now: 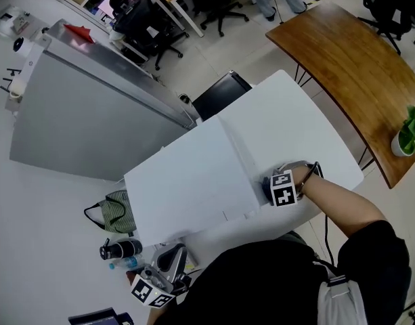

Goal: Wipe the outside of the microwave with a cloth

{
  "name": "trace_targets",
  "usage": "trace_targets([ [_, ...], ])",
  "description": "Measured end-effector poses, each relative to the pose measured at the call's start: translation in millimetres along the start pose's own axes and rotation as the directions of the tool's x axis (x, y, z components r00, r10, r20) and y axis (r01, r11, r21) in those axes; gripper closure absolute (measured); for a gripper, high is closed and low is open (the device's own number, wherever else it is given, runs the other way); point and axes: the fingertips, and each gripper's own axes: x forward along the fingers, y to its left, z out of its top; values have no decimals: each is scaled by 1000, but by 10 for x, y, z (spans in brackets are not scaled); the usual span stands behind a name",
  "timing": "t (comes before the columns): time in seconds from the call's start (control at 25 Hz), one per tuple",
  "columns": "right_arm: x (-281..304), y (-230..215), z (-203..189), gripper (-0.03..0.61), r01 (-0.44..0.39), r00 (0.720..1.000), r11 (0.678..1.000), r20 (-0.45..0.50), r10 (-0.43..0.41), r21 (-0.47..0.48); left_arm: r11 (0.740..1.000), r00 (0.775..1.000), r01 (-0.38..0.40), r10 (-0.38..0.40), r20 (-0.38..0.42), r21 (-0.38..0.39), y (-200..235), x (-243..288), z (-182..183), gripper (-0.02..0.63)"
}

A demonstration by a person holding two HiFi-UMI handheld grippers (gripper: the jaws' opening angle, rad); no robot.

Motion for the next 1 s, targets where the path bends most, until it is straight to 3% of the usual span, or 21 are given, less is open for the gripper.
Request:
trace_targets([
  [0.16,-810,-52,28,502,79,982,977,153,-111,198,1000,998,10,-10,57,11,13,-288,114,611],
  [0.24,-1221,113,142,502,71,956,960,256,-144,272,999,996,33,-35,85,23,-27,-494,150,610],
  [0.32,-1630,388,384,502,34,911,949,380,-158,313,997,992,60,-63,106,39,-104,-755,138,611],
  [0.44,-2196,834,960,502,0,803,938,559,-206,346,994,985,95,-102,137,56,-183,-1206,36,611],
  [0.64,-2669,1602,1911,502,-61,553,897,763,-334,437,985,971,159,-168,171,66,-344,-1904,-185,611],
  [0.72,-2750,1841,2192,502,-85,474,882,797,-374,464,980,963,187,-197,184,71,-421,-2077,-223,611],
  [0.84,-2800,2129,2521,502,-134,398,861,822,-406,490,975,954,211,-221,201,70,-553,-2289,-191,611],
  [1.0,-2828,2535,2700,502,-179,347,850,840,-417,496,970,950,222,-237,204,94,-777,-2511,-146,611],
])
